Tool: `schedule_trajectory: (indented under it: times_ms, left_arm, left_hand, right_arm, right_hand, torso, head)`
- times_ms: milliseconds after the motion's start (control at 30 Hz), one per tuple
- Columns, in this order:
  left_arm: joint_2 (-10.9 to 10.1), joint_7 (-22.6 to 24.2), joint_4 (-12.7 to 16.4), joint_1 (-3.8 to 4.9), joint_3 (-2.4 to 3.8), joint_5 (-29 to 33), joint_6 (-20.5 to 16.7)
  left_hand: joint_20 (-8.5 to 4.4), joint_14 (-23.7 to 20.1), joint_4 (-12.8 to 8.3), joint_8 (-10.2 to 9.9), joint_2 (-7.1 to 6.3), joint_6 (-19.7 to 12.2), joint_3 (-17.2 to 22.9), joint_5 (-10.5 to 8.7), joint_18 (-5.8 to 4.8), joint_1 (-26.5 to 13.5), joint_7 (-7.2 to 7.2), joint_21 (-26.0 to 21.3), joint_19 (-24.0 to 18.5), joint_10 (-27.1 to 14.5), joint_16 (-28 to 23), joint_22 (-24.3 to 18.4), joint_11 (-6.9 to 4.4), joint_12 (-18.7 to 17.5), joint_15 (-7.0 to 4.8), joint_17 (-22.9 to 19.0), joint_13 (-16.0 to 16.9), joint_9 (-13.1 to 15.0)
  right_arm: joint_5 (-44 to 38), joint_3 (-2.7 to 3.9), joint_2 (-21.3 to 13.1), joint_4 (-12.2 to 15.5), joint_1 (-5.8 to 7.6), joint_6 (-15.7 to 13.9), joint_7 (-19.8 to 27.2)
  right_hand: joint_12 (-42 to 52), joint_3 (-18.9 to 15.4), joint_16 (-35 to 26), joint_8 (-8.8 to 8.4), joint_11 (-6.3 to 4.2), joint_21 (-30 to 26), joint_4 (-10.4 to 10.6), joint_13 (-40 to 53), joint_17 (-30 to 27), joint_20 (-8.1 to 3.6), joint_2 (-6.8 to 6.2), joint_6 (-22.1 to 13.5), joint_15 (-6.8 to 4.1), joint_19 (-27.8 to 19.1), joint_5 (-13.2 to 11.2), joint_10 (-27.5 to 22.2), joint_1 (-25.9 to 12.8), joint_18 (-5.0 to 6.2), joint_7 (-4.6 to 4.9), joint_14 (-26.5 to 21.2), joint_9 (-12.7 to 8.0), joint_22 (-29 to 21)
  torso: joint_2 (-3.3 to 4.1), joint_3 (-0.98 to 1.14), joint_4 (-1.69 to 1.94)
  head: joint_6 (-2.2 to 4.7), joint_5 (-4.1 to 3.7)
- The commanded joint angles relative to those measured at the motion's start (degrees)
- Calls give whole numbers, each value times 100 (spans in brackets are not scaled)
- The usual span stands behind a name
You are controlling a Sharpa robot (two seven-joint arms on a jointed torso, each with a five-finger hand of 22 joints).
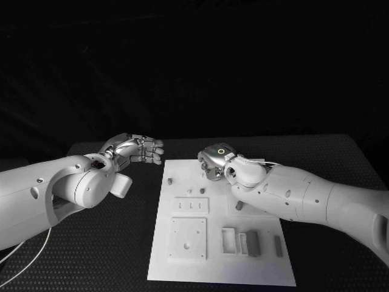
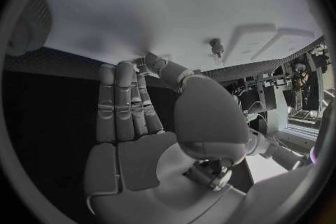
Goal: Assemble the parts on the task board
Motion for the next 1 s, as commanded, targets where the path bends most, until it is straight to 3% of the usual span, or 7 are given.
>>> schedule_trajectory:
  times_ms: [33, 367, 533, 600, 700, 867, 1000]
  left_arm:
    - [0, 21, 11, 12, 6, -14, 62]
    - [-32, 26, -3, 20, 6, -15, 58]
    - [-81, 50, -38, 39, 6, -22, 68]
    - [-89, 65, -63, 40, 6, -37, 82]
    - [-88, 57, -104, 40, 6, -94, 114]
    - [-87, 61, -149, 39, 4, -176, 137]
    - [-70, 74, -189, 38, 2, -177, 154]
  left_hand:
    - [3, 4, 40, -23, -40, -17, 3, -25, 79, -6, 26, -29, -35, -39, -23, 9, 6, -27, 5, 5, 9, 9]
    - [3, 5, 40, -25, -41, -18, 3, -25, 79, -5, 27, -30, -36, -39, -28, 11, 6, -30, 5, 10, 14, 10]
    - [3, 6, 39, -25, -41, -17, 4, -26, 80, -3, 27, -31, -36, -39, -31, 12, 6, -32, 5, 13, 17, 10]
    - [3, 7, 38, -24, -41, -15, 5, -26, 80, 0, 26, -31, -35, -38, -32, 13, 5, -32, 5, 16, 20, 11]
    - [2, 14, 36, -21, -37, -8, 8, -25, 81, 7, 23, -31, -32, -32, -35, 17, 3, -33, 3, 22, 27, 14]
    - [-17, 96, 35, -27, -29, -1, 4, -26, 90, 16, 21, -12, 17, 54, -25, 44, -34, -9, -25, 82, 85, 22]
    - [-17, 90, 29, -31, -35, -5, 3, -26, 86, 18, 22, -18, 9, 44, -35, 45, -32, -20, -25, 90, 89, 23]
  right_arm:
    - [66, -1, -11, 15, -1, 57, 59]
    - [230, 32, -317, 495, 117, -238, 95]
    - [525, 256, -785, 1151, 288, -291, 174]
    - [739, 408, -1023, 1430, 335, -185, 219]
    - [865, 500, -1383, 1769, 408, 90, 275]
    - [829, 507, -1832, 1985, 530, 714, 353]
    - [916, 510, -1997, 1871, 532, 1014, 392]
  right_hand:
    - [2, 32, -21, -25, -5, -31, 18, -12, -1, 8, -45, -38, 21, -39, 13, -50, -5, 250, 2, -36, -10, 108]
    - [24, 36, 2, 9, -4, -21, 41, -44, -1, 11, -33, 4, 22, -31, 11, -37, -11, 250, 19, -31, -12, 110]
    - [122, 8, 105, 68, -31, 56, 133, -52, 11, -30, -47, 74, -4, 76, 9, 194, -68, 250, 62, 84, -22, 120]
    - [184, -25, 147, 100, -60, 90, 196, -36, 15, -49, -75, 118, -33, 108, 8, 349, -133, 250, 92, 119, -25, 122]
    - [245, -66, 200, 139, -114, 136, 298, -11, 20, -76, -93, 174, -83, 151, 7, 514, -223, 250, 130, 166, -27, 123]
    - [288, -150, 231, 181, -160, 163, 493, 19, 7, -88, -177, 234, -125, 152, 7, 667, -452, 250, 131, 166, -33, 117]
    - [412, -183, 227, 211, -246, 156, 583, 139, -18, -91, -268, 264, -197, 101, 7, 923, -538, 250, 113, 116, -30, 113]
  torso:
    - [4, 1, 0]
    - [-1, 5, -10]
    - [2, 11, -34]
    - [3, 14, -46]
    - [-4, 21, -77]
    - [-20, 33, -150]
    - [-35, 47, -195]
  head:
    - [-4, 1]
    - [26, 1]
    - [99, -7]
    - [142, -17]
    - [187, -14]
    - [255, 21]
    - [295, 35]
